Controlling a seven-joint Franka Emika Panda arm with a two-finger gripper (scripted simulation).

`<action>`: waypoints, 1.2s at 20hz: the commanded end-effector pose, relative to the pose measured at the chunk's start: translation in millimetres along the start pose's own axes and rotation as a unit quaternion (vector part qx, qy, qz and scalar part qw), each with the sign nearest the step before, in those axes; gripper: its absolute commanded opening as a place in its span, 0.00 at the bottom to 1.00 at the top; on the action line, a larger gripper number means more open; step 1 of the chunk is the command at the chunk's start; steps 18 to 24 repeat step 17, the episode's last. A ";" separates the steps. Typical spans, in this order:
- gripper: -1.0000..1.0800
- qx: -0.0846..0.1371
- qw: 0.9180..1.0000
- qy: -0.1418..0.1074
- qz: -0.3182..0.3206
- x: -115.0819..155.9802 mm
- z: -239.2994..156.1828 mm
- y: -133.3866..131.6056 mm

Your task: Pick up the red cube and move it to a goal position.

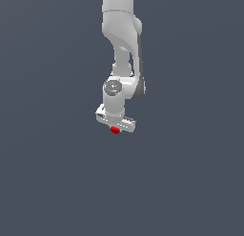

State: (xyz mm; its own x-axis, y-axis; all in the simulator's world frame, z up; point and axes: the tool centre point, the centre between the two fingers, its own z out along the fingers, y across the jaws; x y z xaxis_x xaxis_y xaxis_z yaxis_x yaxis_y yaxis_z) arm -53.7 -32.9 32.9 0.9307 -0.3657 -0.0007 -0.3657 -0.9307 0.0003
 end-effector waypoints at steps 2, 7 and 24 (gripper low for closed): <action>0.00 0.000 1.000 0.000 0.000 2.9 -4.7 29.4; 0.00 0.000 1.000 0.000 0.000 6.0 -8.6 55.4; 0.00 0.000 1.000 0.000 0.000 7.9 -9.1 58.7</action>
